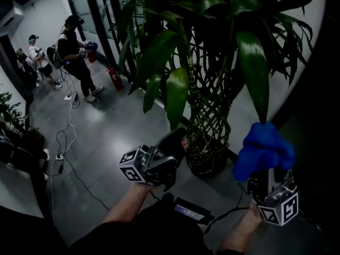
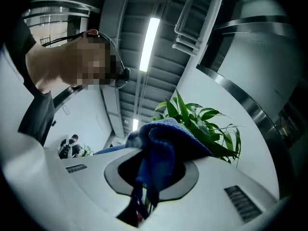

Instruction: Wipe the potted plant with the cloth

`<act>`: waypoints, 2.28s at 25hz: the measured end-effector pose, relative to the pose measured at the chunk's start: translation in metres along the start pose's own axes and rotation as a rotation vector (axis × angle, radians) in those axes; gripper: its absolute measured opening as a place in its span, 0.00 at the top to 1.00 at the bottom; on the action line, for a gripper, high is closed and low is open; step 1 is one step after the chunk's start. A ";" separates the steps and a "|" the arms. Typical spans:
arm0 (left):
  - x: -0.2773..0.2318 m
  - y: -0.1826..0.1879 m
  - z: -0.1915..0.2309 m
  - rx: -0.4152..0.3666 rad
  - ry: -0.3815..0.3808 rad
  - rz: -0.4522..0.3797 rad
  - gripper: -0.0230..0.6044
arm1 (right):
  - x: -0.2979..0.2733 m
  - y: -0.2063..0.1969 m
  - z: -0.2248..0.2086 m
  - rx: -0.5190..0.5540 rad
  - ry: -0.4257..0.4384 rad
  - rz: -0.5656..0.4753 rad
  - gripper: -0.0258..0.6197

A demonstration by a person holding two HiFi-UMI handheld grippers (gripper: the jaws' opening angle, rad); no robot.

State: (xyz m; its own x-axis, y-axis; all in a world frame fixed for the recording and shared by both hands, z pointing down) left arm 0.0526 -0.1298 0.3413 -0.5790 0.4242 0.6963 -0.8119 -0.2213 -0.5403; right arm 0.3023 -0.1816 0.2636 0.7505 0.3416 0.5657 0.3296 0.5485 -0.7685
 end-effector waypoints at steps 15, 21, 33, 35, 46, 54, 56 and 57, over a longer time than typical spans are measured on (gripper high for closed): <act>0.055 0.087 0.029 0.033 0.042 -0.163 0.33 | -0.079 -0.027 0.125 0.011 0.281 0.044 0.85; 0.050 0.113 0.049 0.108 -0.041 -0.108 0.33 | -0.139 -0.046 0.180 0.107 0.356 0.087 0.85; 0.021 0.121 0.070 0.252 -0.171 0.021 0.32 | -0.208 -0.030 0.108 0.352 -0.118 0.226 0.85; 0.014 0.116 0.066 0.254 -0.192 0.028 0.32 | -0.220 -0.026 0.104 0.402 -0.103 0.240 0.85; -0.017 0.122 0.054 0.281 -0.266 -0.015 0.31 | -0.264 -0.091 0.097 0.388 0.111 0.451 0.85; -0.028 0.117 0.049 0.242 -0.291 -0.032 0.31 | -0.234 -0.106 0.102 0.287 0.188 0.477 0.85; -0.029 0.115 0.049 0.241 -0.295 -0.037 0.31 | -0.226 -0.107 0.103 0.279 0.195 0.477 0.85; -0.029 0.113 0.050 0.244 -0.292 -0.039 0.31 | -0.222 -0.108 0.104 0.280 0.200 0.481 0.85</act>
State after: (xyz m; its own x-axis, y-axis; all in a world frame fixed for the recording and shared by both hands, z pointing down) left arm -0.0265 -0.2108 0.2838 -0.5155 0.1761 0.8386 -0.8075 -0.4275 -0.4066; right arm 0.0402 -0.2372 0.2520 0.8803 0.4668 0.0850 -0.2182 0.5573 -0.8011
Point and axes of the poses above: the fingertips, and each gripper's own axes: x backward along the fingers, z to its left, y out of its top, the point moved 4 cm from there along x, backward along the fingers, and after that the axes turned 13 degrees about x, right-handed, at the moved point
